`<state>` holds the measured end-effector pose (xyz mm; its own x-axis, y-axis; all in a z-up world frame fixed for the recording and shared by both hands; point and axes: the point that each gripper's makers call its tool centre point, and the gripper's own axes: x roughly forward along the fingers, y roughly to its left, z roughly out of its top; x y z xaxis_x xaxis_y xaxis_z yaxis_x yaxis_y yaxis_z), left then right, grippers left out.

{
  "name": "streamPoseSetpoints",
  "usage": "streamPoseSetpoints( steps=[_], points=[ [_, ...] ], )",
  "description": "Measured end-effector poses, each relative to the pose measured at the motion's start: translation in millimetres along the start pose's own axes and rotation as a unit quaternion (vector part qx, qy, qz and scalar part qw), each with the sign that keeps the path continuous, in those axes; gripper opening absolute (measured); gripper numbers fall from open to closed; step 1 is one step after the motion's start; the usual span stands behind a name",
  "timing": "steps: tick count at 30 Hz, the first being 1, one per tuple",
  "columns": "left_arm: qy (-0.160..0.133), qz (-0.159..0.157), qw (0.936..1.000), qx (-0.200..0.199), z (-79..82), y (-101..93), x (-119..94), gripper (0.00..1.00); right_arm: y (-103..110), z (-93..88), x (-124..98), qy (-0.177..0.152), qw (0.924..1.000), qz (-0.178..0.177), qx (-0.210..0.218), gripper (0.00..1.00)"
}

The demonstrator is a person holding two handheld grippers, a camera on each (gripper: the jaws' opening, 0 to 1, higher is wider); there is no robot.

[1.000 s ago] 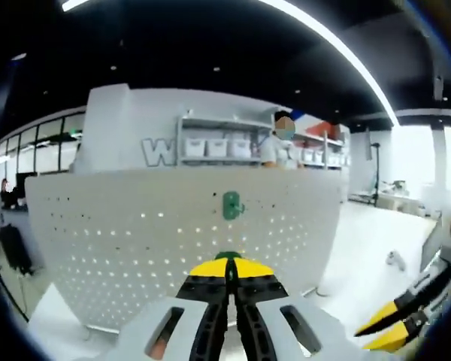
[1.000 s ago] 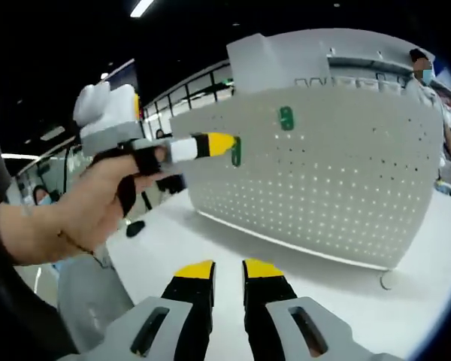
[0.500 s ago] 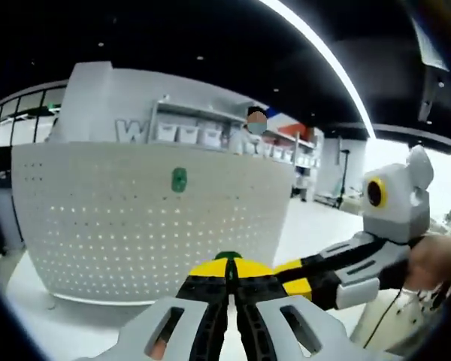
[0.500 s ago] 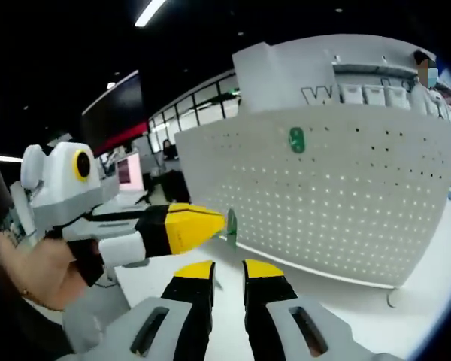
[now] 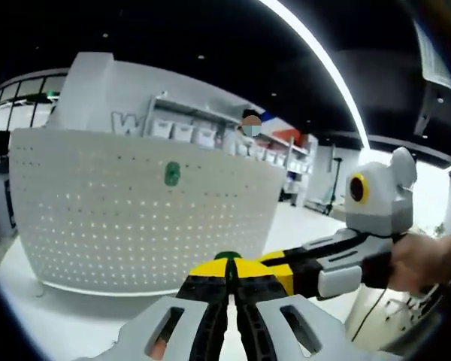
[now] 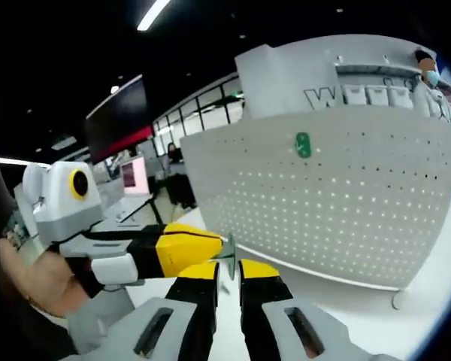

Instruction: Insert the hook assembly into the mounting plate slot until the hook locks in place.

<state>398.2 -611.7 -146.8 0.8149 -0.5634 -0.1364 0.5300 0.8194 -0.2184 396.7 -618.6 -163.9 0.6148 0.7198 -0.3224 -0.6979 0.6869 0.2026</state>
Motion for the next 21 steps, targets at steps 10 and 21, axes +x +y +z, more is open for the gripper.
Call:
streamPoseSetpoints(
  steps=[10, 21],
  points=[
    [0.007, -0.005, 0.9999, -0.012, -4.1, 2.7, -2.1, 0.01, -2.3, -0.9, -1.6, -0.001, 0.9999, -0.006, -0.009, 0.00],
    [0.041, -0.012, 0.9990, -0.014, -15.7, 3.1, -1.8, 0.07, -5.8, -3.6, -0.2, 0.026, 0.9940, -0.040, -0.099, 0.00]
  ],
)
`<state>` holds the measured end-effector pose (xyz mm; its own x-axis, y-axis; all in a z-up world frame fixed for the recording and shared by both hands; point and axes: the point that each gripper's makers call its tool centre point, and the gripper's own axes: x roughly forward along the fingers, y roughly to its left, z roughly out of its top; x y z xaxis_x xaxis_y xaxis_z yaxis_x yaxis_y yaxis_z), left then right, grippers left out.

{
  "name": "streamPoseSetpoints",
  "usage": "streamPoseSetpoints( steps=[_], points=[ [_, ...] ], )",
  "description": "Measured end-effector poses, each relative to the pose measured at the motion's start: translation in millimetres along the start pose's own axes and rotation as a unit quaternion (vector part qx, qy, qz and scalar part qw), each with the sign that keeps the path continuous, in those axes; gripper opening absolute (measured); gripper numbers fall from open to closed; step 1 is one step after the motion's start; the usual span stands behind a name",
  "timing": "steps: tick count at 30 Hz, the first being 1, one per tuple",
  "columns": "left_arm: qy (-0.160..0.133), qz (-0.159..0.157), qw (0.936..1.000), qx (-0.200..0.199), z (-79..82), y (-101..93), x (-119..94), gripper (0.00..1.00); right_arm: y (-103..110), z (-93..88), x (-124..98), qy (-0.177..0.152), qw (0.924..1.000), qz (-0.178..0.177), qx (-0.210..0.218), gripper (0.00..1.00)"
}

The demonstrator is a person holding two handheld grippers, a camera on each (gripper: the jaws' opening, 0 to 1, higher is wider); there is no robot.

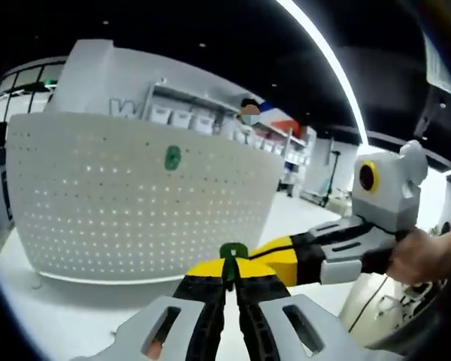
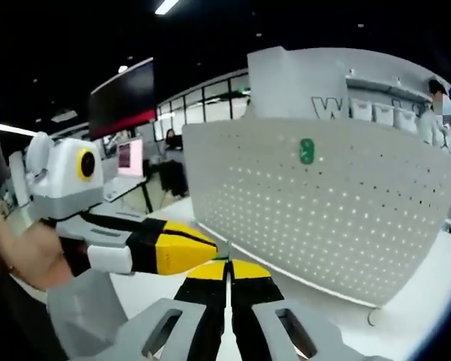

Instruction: Insert the hook assembly into the mounting plate slot until the hook locks in place.

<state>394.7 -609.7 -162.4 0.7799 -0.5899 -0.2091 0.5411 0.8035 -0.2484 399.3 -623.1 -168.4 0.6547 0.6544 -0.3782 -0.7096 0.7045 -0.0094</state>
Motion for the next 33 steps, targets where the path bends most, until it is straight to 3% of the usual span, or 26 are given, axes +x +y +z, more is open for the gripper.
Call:
streamPoseSetpoints(
  steps=[5, 33],
  points=[
    [0.012, -0.007, 0.9999, -0.007, -6.3, -3.7, 0.9, 0.15, -3.6, -0.1, -0.4, 0.001, 1.0000, -0.004, 0.002, 0.00],
    [0.015, -0.025, 0.9990, -0.033, -14.1, -6.3, 0.3, 0.03, 3.0, -4.3, -3.3, -0.003, 0.9999, 0.014, -0.003, 0.00]
  ],
)
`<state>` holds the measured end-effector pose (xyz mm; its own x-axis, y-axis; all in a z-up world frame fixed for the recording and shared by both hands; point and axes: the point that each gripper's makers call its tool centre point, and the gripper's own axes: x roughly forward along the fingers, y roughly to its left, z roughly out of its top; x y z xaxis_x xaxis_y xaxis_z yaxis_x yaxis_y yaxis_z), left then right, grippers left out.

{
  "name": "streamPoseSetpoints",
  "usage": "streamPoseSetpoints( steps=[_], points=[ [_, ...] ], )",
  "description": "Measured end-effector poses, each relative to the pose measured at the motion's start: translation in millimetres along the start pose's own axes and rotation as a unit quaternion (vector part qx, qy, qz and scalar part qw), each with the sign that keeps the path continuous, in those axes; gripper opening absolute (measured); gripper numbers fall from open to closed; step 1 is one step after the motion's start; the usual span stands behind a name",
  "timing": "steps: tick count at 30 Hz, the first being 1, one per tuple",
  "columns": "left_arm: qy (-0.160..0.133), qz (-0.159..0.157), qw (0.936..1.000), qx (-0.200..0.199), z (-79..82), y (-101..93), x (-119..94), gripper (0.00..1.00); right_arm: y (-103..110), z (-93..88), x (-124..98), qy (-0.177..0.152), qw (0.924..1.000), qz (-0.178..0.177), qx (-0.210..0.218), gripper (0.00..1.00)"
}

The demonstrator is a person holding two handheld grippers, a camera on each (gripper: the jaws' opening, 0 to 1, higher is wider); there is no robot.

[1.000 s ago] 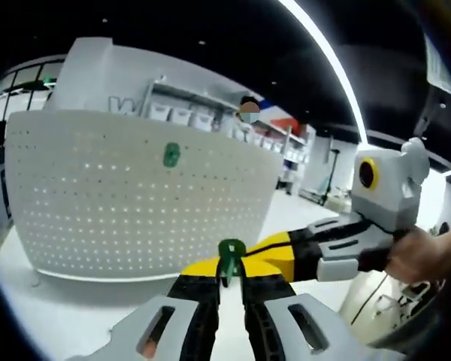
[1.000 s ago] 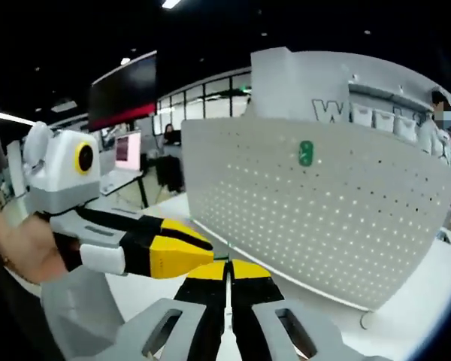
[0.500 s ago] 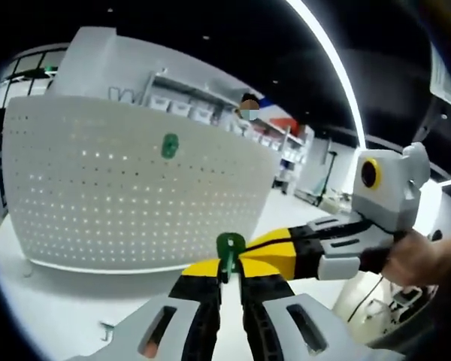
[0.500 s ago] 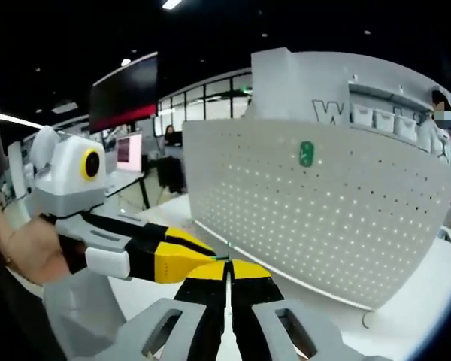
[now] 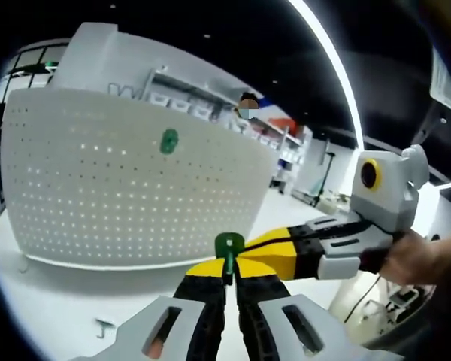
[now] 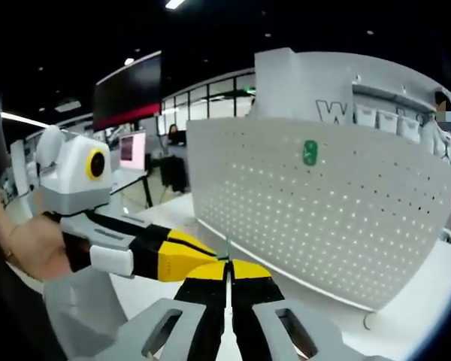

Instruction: Insert the hook assembly into the mounting plate slot until the hook locks in place.

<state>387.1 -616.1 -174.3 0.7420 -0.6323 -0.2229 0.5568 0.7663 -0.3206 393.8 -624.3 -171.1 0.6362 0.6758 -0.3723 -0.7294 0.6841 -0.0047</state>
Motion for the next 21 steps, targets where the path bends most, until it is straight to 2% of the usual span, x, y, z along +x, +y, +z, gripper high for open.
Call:
streamPoseSetpoints(
  steps=[5, 11, 13, 17, 21],
  points=[
    [-0.003, -0.005, 0.9999, -0.014, 0.8, 1.0, -0.1, 0.03, 0.3, 1.0, 0.6, -0.003, 0.9999, 0.002, -0.010, 0.00],
    [-0.005, 0.007, 0.9999, 0.007, 5.2, 2.5, -1.5, 0.02, -0.2, 5.0, 3.6, -0.006, 0.9999, 0.004, 0.009, 0.00],
    [-0.007, 0.013, 0.9998, 0.011, 9.6, 5.7, -1.6, 0.02, -2.2, 5.6, 4.0, -0.005, 0.9999, -0.001, 0.014, 0.03],
    [-0.011, 0.036, 0.9990, 0.025, 20.5, 21.6, -2.7, 0.02, -6.7, 4.0, 2.1, -0.007, 0.9995, -0.010, 0.028, 0.08],
    [-0.020, 0.064, 0.9973, 0.029, 34.0, 43.6, -1.4, 0.02, -5.0, -8.9, -0.5, 0.008, 0.9992, -0.009, 0.037, 0.09]
  ],
)
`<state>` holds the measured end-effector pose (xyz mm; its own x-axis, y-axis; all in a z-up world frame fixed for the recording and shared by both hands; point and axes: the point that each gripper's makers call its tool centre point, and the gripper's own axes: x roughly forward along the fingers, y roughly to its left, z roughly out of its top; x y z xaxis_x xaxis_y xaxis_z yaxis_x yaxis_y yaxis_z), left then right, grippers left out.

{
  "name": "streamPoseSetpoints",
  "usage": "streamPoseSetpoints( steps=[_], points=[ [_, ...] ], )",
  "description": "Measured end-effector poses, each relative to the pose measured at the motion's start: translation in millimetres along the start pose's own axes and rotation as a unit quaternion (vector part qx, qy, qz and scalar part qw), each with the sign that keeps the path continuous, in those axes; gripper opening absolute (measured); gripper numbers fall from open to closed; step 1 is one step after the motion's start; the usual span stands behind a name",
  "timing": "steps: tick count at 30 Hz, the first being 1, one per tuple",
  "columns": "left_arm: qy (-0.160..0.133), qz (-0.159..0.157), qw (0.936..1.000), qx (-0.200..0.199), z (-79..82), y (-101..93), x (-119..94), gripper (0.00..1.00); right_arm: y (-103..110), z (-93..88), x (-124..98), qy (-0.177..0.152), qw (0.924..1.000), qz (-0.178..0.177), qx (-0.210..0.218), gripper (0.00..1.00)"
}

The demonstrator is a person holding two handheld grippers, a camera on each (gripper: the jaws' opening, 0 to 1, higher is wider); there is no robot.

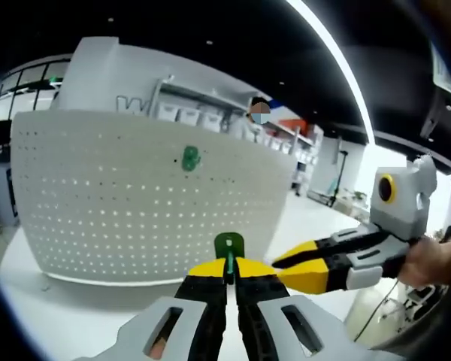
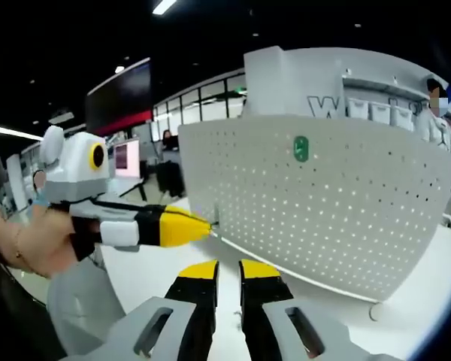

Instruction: Insert the hook assembly into the mounting plate slot until the hook locks in place.

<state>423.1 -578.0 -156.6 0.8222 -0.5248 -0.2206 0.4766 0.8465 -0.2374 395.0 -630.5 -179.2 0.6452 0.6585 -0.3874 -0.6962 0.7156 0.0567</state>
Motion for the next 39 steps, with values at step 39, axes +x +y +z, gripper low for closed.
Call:
streamPoseSetpoints(
  steps=[39],
  points=[
    [-0.039, 0.113, 0.9919, 0.042, 90.8, 90.1, 64.2, 0.02, 49.5, -105.9, -55.2, 0.105, 0.9923, 0.021, 0.063, 0.18]
  ],
)
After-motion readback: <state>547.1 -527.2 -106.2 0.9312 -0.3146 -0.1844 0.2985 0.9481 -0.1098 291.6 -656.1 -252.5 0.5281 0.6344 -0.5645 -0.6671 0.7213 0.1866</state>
